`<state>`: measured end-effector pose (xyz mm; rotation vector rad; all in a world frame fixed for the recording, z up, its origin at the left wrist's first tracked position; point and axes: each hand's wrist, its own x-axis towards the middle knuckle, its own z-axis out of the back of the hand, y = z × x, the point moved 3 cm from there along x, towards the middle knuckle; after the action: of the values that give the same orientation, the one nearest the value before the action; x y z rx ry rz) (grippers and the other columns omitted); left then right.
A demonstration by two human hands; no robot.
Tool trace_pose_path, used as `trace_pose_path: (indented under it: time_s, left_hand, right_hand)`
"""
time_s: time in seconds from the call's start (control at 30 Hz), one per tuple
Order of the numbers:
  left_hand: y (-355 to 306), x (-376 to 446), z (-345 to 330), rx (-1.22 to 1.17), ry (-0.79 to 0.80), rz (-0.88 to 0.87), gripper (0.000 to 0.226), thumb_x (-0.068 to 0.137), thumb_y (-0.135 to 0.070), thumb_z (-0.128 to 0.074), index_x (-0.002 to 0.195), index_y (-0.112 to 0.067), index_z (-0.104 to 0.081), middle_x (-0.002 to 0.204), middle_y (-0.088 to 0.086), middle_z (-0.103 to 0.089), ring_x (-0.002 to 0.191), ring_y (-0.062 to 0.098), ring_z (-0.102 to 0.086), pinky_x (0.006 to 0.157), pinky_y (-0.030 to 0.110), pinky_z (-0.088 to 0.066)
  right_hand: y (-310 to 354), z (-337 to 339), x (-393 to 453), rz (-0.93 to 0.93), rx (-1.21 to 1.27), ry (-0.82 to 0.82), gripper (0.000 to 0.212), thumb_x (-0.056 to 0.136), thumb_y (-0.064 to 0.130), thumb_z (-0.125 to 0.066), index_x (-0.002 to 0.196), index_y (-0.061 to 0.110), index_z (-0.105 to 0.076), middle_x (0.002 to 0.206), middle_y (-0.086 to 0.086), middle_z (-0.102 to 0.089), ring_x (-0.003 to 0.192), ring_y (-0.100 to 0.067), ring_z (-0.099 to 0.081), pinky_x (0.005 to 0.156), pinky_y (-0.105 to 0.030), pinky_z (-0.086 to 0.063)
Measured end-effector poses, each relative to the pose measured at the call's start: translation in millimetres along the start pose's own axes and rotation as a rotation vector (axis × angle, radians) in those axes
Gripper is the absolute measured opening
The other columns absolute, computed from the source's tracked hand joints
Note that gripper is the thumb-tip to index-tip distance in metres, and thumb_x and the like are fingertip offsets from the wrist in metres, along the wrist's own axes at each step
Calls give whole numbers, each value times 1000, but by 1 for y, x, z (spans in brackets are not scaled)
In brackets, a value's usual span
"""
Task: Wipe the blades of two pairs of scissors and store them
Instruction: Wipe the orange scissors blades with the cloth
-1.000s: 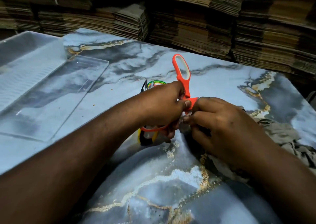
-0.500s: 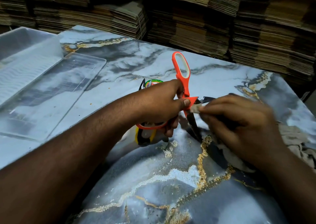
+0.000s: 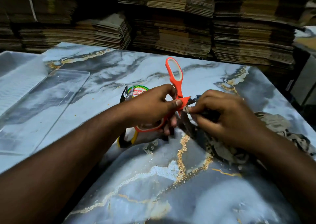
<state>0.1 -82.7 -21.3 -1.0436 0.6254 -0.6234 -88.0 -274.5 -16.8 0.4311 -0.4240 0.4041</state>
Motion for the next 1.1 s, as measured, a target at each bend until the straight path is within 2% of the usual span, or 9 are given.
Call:
trace_pose_path:
  time_s: [0.17,0.27,0.37,0.47,0.7,0.77,0.9,1.0,1.1]
  left_hand:
    - [2,15,-2,-3,44,29,18,112,-23,-47,112,-5,-46,80,20,-72,49,28,-64,49,36,-53]
    - [9,22,-5,-21,44,52,17,112,-23,-46,111,-5,-46,73,18,-70,48,29,-63,50,37,-53]
    - [13,25,-7,-34,31,54,18,111,-24,-47,110,-6,-45,63,13,-64,46,29,-62,53,39,-54]
    - [16,25,-6,10,12,39,18,111,-24,-48,110,-6,-47,61,10,-63,48,30,-63,53,40,-56]
    - [19,23,-6,18,-34,-4,16,111,-24,-49,106,-8,-48,60,4,-63,50,27,-64,50,35,-54]
    - [18,22,-6,22,-30,-16,15,110,-24,-49,105,-10,-48,64,7,-63,50,27,-64,51,35,-54]
    - [19,23,-10,55,-6,-26,12,110,-23,-50,104,-13,-49,64,6,-65,51,27,-63,56,40,-54]
    - [20,21,-9,67,-7,-36,13,110,-22,-50,104,-10,-50,65,6,-66,50,24,-63,54,36,-53]
    - [19,20,-8,71,-6,-38,16,110,-23,-50,105,-8,-50,64,4,-66,50,23,-64,51,34,-53]
  right_hand:
    - [-13,-13,-8,26,-71,-48,18,98,22,-69,112,22,-81,106,6,-74,93,-18,-71,77,-41,-57]
    - [-16,-17,-7,55,-70,-65,21,102,29,-63,111,22,-80,105,6,-73,91,-19,-70,75,-42,-56]
    - [-11,-14,-12,167,-193,-90,20,106,24,-62,112,19,-80,105,0,-75,89,-26,-70,74,-42,-53]
    - [-6,-19,-12,171,-185,-55,20,104,17,-66,118,18,-80,107,-2,-74,93,-25,-69,77,-41,-54]
    - [10,-9,-23,224,-177,144,13,98,24,-71,104,24,-83,94,6,-73,83,-17,-66,72,-23,-44]
    - [11,-12,-24,214,-182,121,14,100,24,-69,103,23,-82,94,5,-72,83,-18,-65,75,-21,-40]
    - [10,-17,-3,195,-197,7,24,102,26,-60,100,17,-82,95,-1,-73,84,-23,-66,75,-34,-51]
    - [17,-12,-9,170,-174,126,16,100,24,-66,93,22,-80,87,4,-66,81,-17,-61,69,-36,-50]
    - [22,-6,-25,171,-168,237,11,98,29,-70,98,28,-81,87,7,-65,80,-18,-65,67,-39,-54]
